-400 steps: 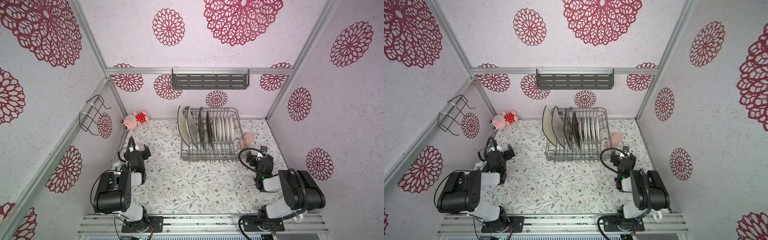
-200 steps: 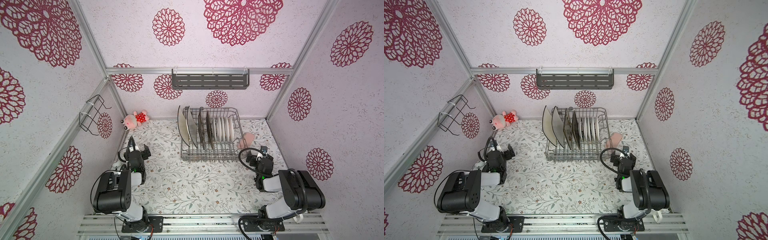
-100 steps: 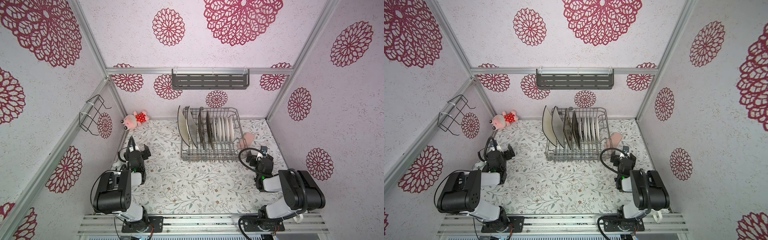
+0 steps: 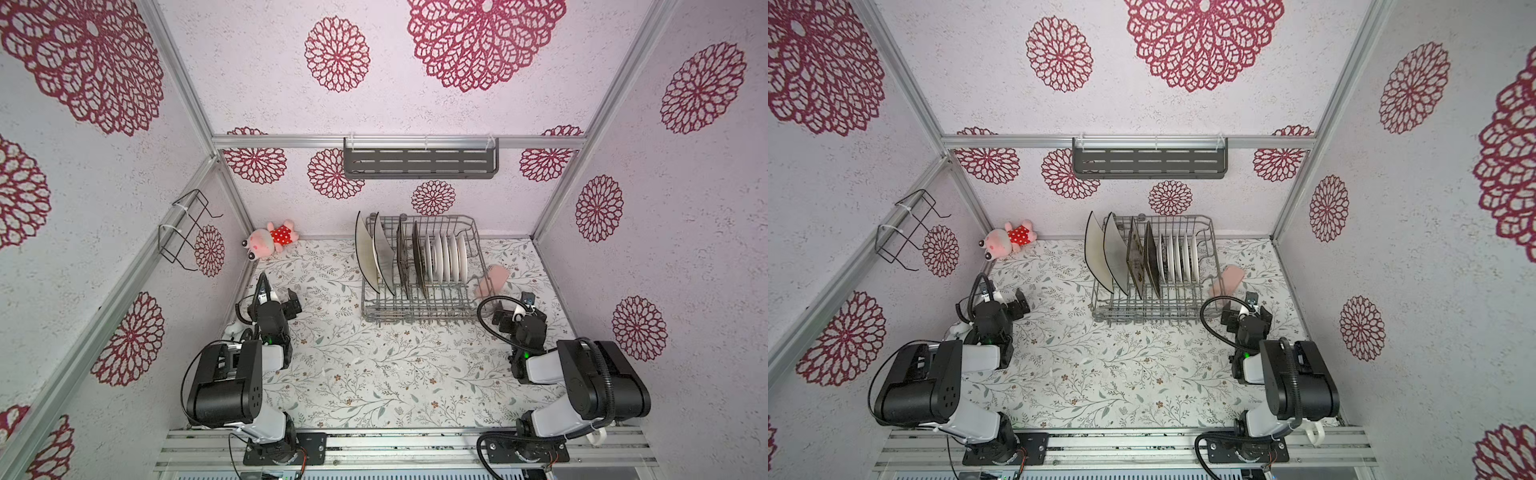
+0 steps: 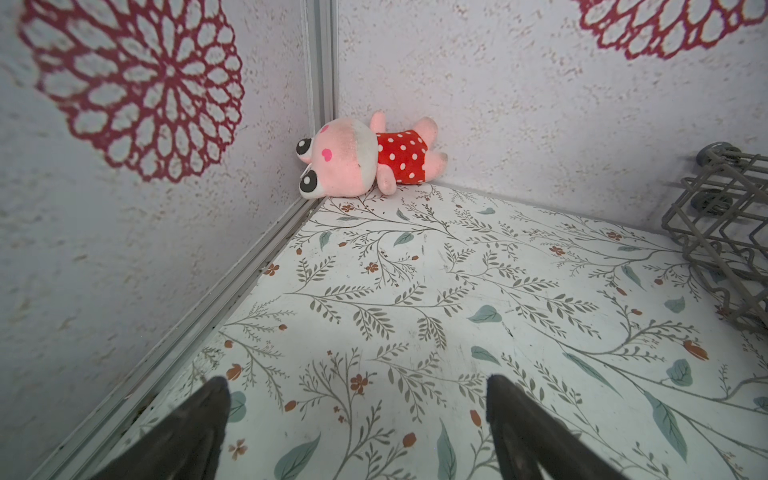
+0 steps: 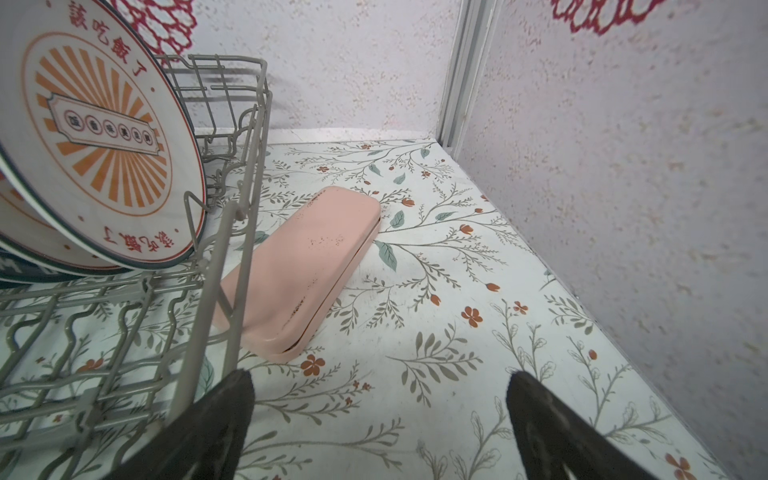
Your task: Unload the plates from the dish rack
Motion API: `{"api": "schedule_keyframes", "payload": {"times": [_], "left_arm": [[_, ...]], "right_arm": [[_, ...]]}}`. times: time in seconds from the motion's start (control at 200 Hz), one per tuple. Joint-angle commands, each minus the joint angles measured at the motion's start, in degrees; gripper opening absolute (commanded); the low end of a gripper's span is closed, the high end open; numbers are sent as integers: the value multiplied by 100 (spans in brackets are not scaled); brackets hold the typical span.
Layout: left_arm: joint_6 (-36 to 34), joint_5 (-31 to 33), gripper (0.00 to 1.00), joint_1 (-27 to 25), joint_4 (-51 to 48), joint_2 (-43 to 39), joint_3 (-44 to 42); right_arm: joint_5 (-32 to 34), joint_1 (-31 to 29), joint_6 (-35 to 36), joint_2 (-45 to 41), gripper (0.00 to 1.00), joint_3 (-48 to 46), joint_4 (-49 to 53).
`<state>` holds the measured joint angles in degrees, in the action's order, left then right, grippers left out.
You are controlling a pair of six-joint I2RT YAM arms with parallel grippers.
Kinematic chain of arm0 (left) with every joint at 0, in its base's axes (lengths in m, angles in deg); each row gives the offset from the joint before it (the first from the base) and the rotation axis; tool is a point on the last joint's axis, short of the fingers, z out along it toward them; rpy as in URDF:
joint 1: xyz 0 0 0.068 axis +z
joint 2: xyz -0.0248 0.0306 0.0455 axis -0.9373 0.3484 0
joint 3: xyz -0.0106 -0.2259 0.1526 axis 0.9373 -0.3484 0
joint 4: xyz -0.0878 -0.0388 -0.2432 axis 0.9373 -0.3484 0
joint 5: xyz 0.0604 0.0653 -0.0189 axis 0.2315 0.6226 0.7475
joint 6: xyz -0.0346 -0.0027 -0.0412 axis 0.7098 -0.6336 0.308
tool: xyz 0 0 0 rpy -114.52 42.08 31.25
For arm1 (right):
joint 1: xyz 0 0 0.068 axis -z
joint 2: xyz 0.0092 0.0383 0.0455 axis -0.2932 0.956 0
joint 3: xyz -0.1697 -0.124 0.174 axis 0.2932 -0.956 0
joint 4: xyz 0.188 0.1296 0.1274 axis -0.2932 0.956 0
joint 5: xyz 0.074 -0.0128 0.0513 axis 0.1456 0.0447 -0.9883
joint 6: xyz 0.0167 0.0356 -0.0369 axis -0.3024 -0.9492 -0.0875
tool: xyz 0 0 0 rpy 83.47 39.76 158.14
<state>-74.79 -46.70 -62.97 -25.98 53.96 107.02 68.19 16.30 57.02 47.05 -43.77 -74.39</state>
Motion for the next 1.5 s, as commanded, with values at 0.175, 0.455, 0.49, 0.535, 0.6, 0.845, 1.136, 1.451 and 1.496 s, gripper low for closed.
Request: {"api": "schedule_keyframes", "payload": {"times": [0.175,0.455,0.49,0.535,0.6,0.845,1.136,1.451,1.496], "left_arm": [[-34,-74,97,-4,78,2,36],[-185,280,97,-223,-949,-735,288],[-283,392,97,-338,-1093,-872,327],[-468,598,97,-530,-1192,-1022,357],[-563,734,97,-785,-1650,-1247,538],[-231,265,97,-1781,-3146,-1795,1420],[100,-343,97,-2414,-4036,-1754,2530],[418,-1023,98,-2519,-4505,-1046,3308],[491,-1126,98,-2527,-4649,-942,3481]], "right_arm": [[-106,-47,-151,-101,98,129,6],[65,-53,-185,-994,94,402,1185],[12,-48,-190,-1215,94,422,1381],[-117,-48,-189,-1528,94,518,1726],[-465,-47,-114,-1892,93,813,2343],[-1311,-174,10,-2895,92,1581,3580],[-1810,-1091,-91,-3005,88,1995,3699],[-2236,-2264,138,-2590,84,2350,3767],[-2214,-2401,182,-2552,83,2380,3767]]}}
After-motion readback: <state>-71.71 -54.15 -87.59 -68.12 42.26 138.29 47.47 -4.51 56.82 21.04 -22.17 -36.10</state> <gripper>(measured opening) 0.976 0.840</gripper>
